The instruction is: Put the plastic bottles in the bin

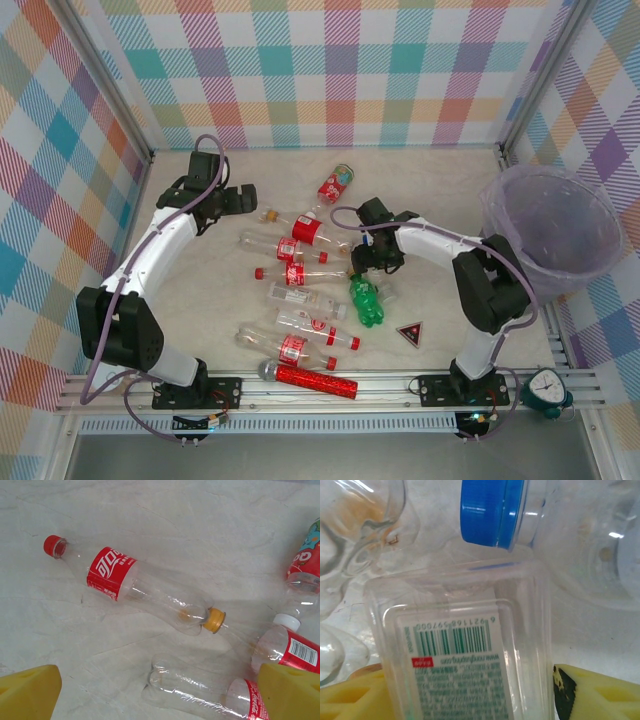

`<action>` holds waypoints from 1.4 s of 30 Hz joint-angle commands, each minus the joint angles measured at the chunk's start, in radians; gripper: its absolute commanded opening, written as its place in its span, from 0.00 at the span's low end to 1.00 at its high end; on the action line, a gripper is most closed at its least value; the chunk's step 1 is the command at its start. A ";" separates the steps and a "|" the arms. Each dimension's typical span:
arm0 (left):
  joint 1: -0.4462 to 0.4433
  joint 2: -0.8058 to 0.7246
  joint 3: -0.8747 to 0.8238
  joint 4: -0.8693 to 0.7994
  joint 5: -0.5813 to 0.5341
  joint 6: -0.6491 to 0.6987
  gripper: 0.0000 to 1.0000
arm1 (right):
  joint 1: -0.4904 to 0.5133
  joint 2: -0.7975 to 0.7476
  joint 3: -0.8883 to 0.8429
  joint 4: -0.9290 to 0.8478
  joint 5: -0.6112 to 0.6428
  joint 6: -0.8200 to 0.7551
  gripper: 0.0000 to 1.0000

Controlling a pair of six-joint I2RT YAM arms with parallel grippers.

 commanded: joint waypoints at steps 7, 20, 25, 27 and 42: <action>-0.010 -0.036 -0.014 0.017 -0.015 0.018 1.00 | -0.001 -0.044 0.021 -0.002 0.072 0.000 0.67; -0.010 -0.069 -0.019 0.023 -0.028 0.008 1.00 | -0.001 -0.323 0.145 -0.168 0.064 -0.050 0.57; -0.010 -0.083 -0.024 0.034 -0.004 -0.003 1.00 | -0.003 -0.415 0.331 -0.329 0.178 -0.110 0.52; -0.011 -0.083 -0.028 0.039 0.012 -0.011 1.00 | -0.011 -0.431 0.426 -0.370 0.239 -0.147 0.50; -0.037 -0.105 -0.029 0.029 -0.005 -0.005 1.00 | -0.486 -0.478 0.691 -0.375 0.472 -0.304 0.48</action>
